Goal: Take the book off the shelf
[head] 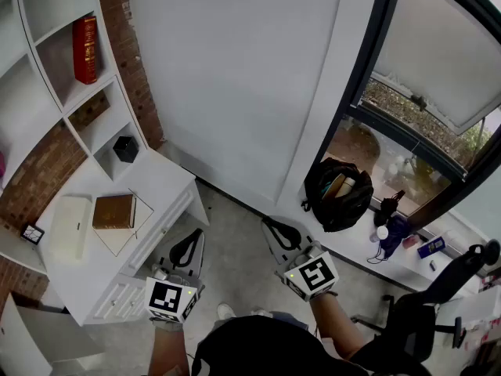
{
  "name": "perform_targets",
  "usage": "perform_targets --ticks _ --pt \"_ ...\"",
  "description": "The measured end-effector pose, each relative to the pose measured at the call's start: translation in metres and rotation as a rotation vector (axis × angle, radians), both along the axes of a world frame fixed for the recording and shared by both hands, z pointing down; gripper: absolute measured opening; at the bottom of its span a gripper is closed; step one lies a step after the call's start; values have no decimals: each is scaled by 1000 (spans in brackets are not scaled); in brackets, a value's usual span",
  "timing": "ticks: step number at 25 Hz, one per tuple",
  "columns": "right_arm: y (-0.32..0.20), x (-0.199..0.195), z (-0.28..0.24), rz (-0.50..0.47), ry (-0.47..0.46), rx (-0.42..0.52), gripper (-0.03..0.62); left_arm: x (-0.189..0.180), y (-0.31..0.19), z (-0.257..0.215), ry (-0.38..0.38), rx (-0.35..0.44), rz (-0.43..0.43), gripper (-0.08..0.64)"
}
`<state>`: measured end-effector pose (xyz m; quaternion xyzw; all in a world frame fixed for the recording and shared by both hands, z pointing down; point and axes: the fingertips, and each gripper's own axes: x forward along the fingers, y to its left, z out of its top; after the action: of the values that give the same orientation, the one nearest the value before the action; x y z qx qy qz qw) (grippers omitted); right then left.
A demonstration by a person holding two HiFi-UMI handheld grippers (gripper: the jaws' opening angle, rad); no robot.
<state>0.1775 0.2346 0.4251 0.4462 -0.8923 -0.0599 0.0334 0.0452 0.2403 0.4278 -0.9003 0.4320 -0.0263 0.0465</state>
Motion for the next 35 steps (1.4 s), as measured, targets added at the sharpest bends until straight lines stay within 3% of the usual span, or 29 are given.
perform_targets --ticks 4,11,14,18,23,35 --pt "-12 -14 10 32 -3 -92 28 -20 -11 2 2 -27 -7 9" --pt "-35 -56 9 51 -20 -75 28 -65 -34 19 17 -28 9 9" --pt "-44 -67 7 46 -54 -21 29 -88 -43 22 23 -28 -3 9" --pt "-60 -73 16 63 -32 -7 29 -108 -57 22 25 -21 -10 9" --pt "-84 -79 23 68 -95 -85 29 -115 -78 26 23 -23 -15 9" --pt "-201 -75 40 17 -102 -110 29 -111 -183 43 10 -54 -74 9"
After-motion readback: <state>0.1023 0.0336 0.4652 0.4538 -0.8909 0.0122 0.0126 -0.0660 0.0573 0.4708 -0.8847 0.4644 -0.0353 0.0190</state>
